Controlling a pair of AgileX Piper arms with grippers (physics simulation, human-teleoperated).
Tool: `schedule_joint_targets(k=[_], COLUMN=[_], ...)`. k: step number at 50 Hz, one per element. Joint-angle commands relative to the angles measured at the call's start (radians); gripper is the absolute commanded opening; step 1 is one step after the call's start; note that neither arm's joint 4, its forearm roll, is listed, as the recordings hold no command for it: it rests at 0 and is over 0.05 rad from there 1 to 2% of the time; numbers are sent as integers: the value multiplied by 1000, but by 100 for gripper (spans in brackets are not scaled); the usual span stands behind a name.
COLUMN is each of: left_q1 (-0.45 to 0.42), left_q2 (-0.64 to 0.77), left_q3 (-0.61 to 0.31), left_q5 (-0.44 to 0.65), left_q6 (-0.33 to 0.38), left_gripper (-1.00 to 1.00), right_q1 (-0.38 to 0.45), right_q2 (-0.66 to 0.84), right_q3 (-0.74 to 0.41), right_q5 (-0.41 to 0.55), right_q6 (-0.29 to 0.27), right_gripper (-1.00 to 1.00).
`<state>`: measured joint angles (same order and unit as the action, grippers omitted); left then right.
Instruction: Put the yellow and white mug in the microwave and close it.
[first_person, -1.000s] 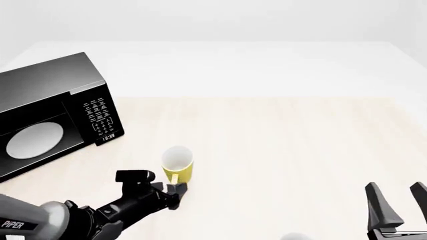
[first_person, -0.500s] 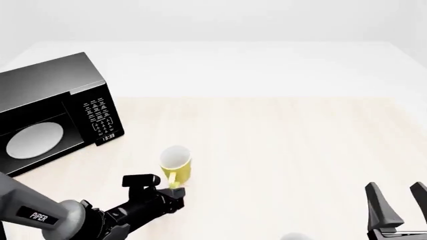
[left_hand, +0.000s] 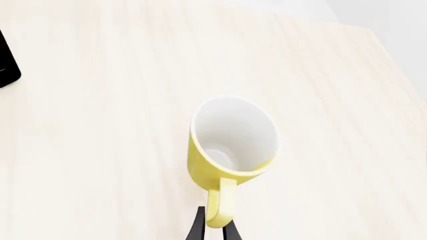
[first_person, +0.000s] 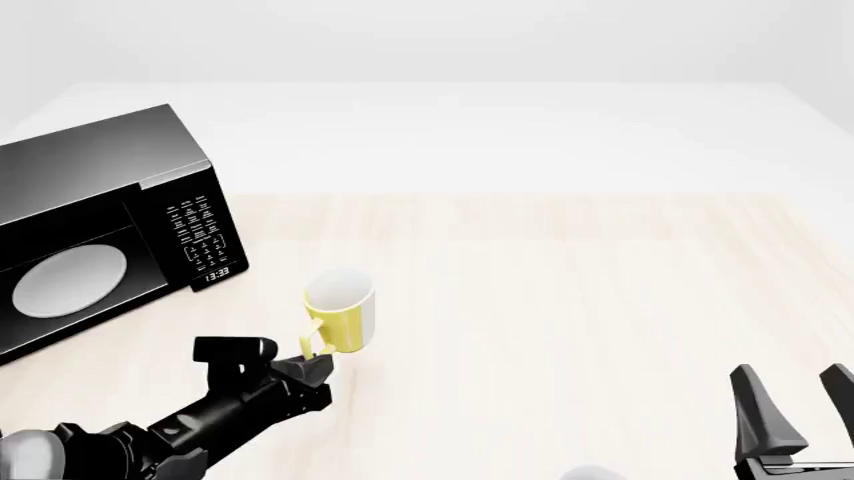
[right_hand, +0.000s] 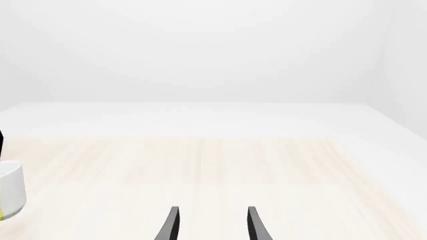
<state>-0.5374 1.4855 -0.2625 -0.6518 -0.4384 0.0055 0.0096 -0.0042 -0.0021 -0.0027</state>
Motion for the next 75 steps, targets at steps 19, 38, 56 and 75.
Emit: schedule_joint_targets(k=[19, 38, 56, 75], left_q1=[184, 437, 653, 865], left_q2=[-438, -643, -719, -601], left_q3=[71, 118, 149, 167], left_q5=[163, 265, 304, 194], left_q6=[152, 137, 55, 36], left_gripper=[-100, -100, -100, -100], right_q1=[0, 0, 0, 0], right_q2=[0, 0, 0, 0], right_q3=[0, 0, 0, 0], right_q5=[0, 0, 0, 0], right_q6=[0, 0, 0, 0], right_gripper=[100, 100, 100, 100])
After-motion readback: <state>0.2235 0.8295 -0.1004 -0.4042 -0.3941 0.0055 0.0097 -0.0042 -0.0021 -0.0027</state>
